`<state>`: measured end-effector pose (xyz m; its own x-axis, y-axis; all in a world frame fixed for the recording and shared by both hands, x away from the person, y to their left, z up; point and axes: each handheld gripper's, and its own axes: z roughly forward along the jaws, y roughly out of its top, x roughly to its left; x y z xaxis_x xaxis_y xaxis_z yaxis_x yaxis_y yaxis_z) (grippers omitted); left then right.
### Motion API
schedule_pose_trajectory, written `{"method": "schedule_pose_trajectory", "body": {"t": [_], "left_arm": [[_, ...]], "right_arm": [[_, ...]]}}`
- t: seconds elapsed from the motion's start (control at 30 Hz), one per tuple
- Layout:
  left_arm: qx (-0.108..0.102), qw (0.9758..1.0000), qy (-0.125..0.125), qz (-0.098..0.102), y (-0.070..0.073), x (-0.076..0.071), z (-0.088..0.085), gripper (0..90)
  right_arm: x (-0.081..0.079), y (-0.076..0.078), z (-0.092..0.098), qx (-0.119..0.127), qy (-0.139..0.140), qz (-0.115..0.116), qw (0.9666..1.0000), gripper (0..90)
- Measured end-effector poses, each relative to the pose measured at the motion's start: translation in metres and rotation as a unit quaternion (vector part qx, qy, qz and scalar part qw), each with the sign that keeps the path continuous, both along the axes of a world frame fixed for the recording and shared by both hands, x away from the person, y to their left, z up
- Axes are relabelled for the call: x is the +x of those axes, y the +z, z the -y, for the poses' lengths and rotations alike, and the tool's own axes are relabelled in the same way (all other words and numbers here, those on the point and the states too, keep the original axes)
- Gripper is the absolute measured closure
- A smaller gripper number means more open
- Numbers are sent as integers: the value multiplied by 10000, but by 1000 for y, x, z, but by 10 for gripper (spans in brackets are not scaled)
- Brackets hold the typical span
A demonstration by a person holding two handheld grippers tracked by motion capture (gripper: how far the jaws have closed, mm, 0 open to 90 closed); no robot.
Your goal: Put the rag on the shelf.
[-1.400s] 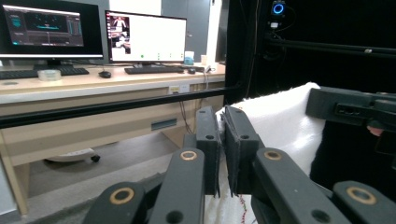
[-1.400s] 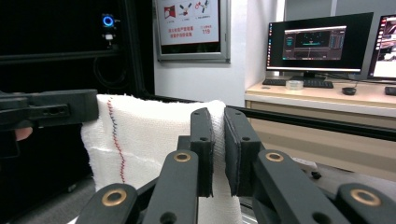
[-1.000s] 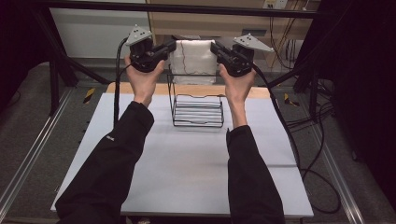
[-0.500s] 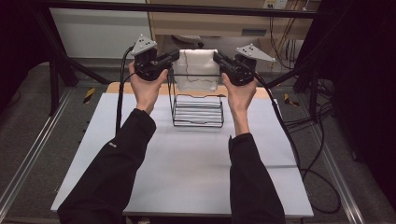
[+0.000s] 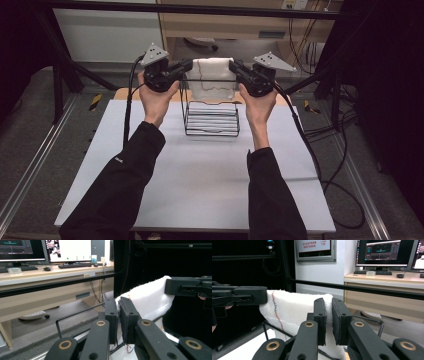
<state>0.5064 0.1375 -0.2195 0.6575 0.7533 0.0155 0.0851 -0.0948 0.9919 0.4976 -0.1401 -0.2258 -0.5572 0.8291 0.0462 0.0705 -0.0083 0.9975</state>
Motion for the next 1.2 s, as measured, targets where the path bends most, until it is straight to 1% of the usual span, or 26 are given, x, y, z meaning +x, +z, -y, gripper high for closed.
{"method": "schedule_pose_trajectory", "body": {"t": [0.1,0.17,0.2,0.27,0.3,0.33,0.37,0.4,0.43,0.57,0.67,0.73,1.0,1.03,1.2], "left_arm": [[-57,10000,-26,11,-1,-2,0,847],[-37,9999,-93,-19,-2,-4,0,847],[-60,10000,-69,-6,-3,-5,0,847],[-71,9999,-115,-27,-3,-7,0,846],[-83,9999,-122,-29,-4,-8,0,846],[-33,9999,-145,-31,-4,-9,-1,845],[-30,9998,-167,-51,-5,-11,-1,844],[-76,9998,-175,-70,-6,-12,0,843],[-20,9997,-211,-116,-7,-14,-1,841],[19,9995,-260,-162,-11,-19,-2,835],[181,9994,-242,-145,-13,-24,-1,830],[235,9993,-245,-154,-15,-26,0,827],[317,9988,-305,-194,-24,-33,-1,821],[338,9987,-312,-197,-24,-34,-1,820],[409,9983,-348,-213,-22,-38,-3,800]], "right_arm": [[-4,-2,0,-52,12,19,10000,825],[-7,-2,1,-79,28,3,10000,825],[-8,-3,2,-96,41,-9,9999,824],[-10,-4,2,-75,63,-27,9999,823],[-11,-5,3,-103,81,-33,9999,823],[-12,-5,3,-101,86,-43,9999,823],[-14,-6,3,-107,90,-47,9999,823],[-15,-7,4,-92,107,-75,9999,823],[-16,-8,4,-94,116,-96,9998,823],[-21,-11,5,-138,163,-165,9996,821],[-24,-13,5,-213,186,-191,9994,821],[-26,-14,6,-229,210,-206,9993,821],[-34,-23,8,-349,344,-288,9984,820],[-34,-24,8,-389,352,-274,9982,820],[-36,-28,9,-377,397,-316,9980,821]]}}
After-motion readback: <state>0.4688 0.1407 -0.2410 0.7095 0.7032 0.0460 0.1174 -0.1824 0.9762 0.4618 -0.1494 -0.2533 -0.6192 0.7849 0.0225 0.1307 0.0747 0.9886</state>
